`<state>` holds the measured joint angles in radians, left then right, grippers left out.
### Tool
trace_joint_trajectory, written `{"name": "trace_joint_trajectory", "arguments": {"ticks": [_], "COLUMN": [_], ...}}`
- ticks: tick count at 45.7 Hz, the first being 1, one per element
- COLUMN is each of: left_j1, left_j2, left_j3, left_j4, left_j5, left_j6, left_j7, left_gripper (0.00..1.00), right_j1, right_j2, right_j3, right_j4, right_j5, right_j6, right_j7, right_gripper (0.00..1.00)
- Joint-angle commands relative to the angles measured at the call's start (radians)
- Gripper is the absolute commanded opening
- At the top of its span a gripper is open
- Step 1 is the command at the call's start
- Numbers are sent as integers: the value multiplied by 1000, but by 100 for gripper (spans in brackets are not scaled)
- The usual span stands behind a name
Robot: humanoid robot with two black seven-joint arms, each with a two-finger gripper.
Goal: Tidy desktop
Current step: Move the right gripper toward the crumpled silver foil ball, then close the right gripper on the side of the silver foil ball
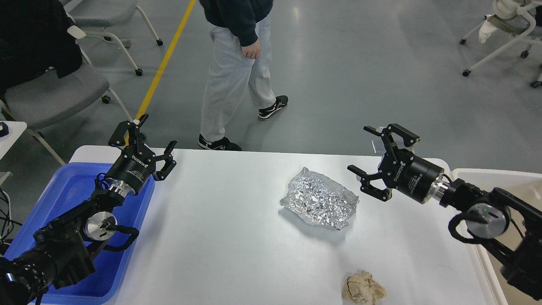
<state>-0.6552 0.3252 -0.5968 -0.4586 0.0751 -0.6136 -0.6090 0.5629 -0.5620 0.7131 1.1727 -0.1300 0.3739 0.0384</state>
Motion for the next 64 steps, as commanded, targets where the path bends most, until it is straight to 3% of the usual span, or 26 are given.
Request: {"name": "trace_joint_trajectory", "arguments": {"ticks": [1,14,24,33,64], "left_j1": [0,0,0,0,0], "left_j2": [0,0,0,0,0], "left_j3": [0,0,0,0,0], "left_j4": [0,0,0,0,0], "left_j5": [0,0,0,0,0], "left_j6": [0,0,0,0,0], "left_j7": [0,1,1,2,3], "left_gripper": [100,100,100,100,100], "right_j1": [-17,69,202,239,238], "right_j2": [-183,-216,-135,-53,152], "right_j3": [-61,-237,-489,-632,-693], "right_j4": [278,289,67,-54,-197], "right_j5": [-134,-325,-568,-645,-646], "right_j6": [-127,-285,-411,-480,-512], "right_j7": [0,-2,0,-2,0], "right_gripper": [100,100,100,100,100]}}
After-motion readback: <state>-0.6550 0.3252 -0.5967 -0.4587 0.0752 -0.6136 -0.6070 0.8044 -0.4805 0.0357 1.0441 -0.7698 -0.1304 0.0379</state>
